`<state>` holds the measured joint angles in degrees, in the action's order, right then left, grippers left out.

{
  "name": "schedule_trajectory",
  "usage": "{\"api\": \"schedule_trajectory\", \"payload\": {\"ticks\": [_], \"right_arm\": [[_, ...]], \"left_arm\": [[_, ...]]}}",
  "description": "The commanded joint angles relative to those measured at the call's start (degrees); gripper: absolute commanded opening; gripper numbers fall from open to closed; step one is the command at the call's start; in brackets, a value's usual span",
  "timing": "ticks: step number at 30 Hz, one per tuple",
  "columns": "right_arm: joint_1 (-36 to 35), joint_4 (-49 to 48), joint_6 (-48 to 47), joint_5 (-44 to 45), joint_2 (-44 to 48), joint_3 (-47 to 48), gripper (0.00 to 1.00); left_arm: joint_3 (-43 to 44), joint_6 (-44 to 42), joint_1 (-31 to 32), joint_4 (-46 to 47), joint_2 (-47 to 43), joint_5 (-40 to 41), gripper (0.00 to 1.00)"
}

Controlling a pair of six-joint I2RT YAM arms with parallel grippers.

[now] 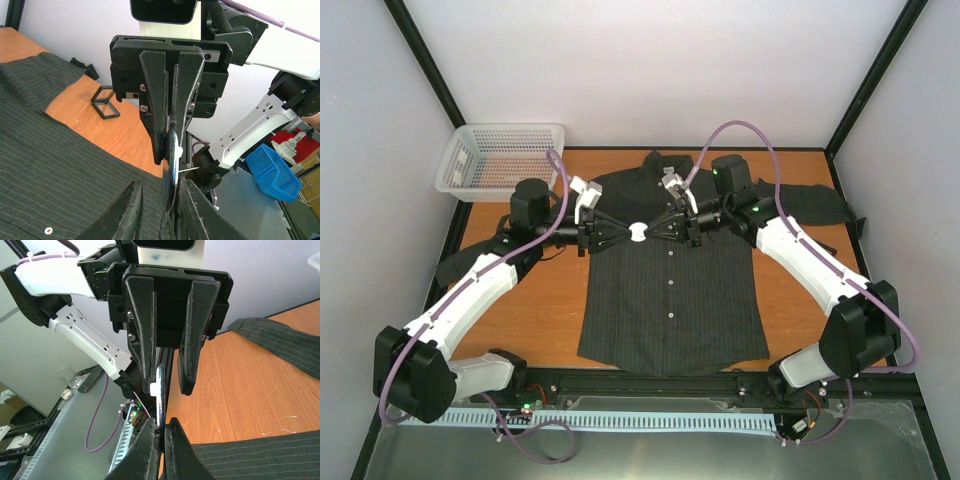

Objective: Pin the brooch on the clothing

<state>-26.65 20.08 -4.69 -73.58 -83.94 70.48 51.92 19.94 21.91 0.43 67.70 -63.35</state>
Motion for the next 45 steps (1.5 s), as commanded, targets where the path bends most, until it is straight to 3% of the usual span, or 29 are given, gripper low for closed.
{"api": "schedule_trajectory", "payload": {"ticks": [1, 21, 27, 30, 32, 34, 39, 45], "right_arm": [[0.2, 0.3, -0.7, -1.2, -0.5, 1.5, 0.03], [0.2, -0.5, 0.2, -0.8, -0.9, 1.5, 0.03], [0.2, -0.8, 0.7, 0.9, -0.9, 1.5, 0.03], [0.2, -0.8, 1.4, 5.6, -0.6, 0.8, 0.06], [0.2, -1.1, 2.2, 10.2, 0.0, -0.1, 0.18], [0.2, -2.2, 3.6, 16.3, 1.1, -1.7, 0.22], [0.2, -3.5, 7.0, 33.5, 2.3, -4.6, 0.51], [0.1, -0.6, 7.5, 48.7, -3.5, -2.1, 0.62]], "left_arm": [[2.9, -2.3, -0.2, -1.1, 0.9, -2.2, 0.22], [3.8, -3.0, -0.2, -2.3, 1.9, -2.8, 0.09], [4.2, -3.3, -0.1, -3.0, 1.9, -1.8, 0.01], [3.6, -3.2, -0.1, -3.5, 0.4, 4.5, 0.01], [3.2, -3.3, -0.1, -4.4, -0.9, 10.7, 0.01], [3.1, -2.3, -0.1, -5.9, -1.8, 18.0, 0.01], [3.1, 2.3, -0.1, -11.0, -1.9, 34.5, 0.01], [6.2, 7.6, -0.2, -21.8, 3.6, 48.7, 0.01]]}}
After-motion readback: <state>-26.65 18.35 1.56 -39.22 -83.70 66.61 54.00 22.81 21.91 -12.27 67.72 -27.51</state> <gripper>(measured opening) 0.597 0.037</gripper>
